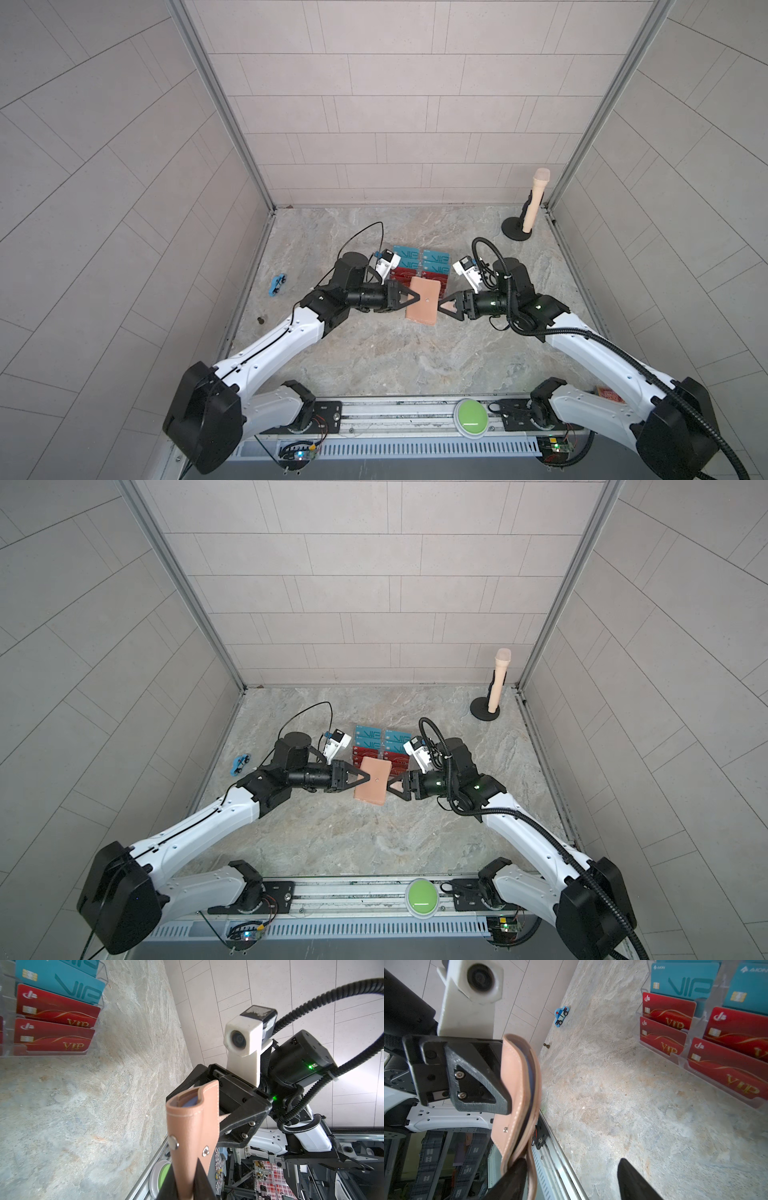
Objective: Put the credit cards into the card holder
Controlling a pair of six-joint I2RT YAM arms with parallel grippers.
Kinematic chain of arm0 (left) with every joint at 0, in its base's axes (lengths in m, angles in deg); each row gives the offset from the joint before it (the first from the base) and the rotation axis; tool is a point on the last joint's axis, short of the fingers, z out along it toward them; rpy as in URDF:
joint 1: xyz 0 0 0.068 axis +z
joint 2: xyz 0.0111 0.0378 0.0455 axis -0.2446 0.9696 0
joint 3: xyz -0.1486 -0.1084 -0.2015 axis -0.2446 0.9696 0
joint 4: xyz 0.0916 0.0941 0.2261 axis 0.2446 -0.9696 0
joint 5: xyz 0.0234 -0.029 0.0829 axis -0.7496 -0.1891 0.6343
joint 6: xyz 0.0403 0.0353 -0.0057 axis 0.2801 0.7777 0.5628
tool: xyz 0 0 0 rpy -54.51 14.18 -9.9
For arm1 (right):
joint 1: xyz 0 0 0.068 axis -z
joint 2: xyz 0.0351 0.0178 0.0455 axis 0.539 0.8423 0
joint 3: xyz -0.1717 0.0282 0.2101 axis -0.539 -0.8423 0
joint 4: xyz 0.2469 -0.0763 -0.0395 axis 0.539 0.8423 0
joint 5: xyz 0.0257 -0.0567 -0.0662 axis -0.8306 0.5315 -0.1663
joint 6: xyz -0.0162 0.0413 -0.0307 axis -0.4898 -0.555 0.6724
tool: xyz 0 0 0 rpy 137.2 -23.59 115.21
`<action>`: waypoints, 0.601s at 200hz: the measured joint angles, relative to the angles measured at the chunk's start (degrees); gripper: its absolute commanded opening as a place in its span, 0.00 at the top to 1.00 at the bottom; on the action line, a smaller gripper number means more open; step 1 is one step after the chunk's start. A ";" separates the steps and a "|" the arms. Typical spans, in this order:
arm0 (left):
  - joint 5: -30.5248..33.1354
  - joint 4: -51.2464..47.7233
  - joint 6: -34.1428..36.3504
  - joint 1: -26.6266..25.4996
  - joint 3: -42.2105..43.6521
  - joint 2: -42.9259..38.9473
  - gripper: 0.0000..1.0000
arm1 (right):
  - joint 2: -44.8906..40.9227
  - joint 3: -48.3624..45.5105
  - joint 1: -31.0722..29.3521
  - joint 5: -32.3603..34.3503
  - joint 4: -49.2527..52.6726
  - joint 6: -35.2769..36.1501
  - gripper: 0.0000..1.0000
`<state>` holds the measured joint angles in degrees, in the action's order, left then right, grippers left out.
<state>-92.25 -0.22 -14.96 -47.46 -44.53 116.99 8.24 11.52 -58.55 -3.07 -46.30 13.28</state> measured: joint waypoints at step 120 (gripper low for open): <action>1.01 -0.15 -0.20 -0.11 0.92 -0.74 0.85 | -1.81 1.29 1.57 -2.23 4.15 3.93 0.30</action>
<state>-91.24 -0.37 -15.16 -47.57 -43.61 116.25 6.42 12.81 -56.97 -5.30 -42.14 17.22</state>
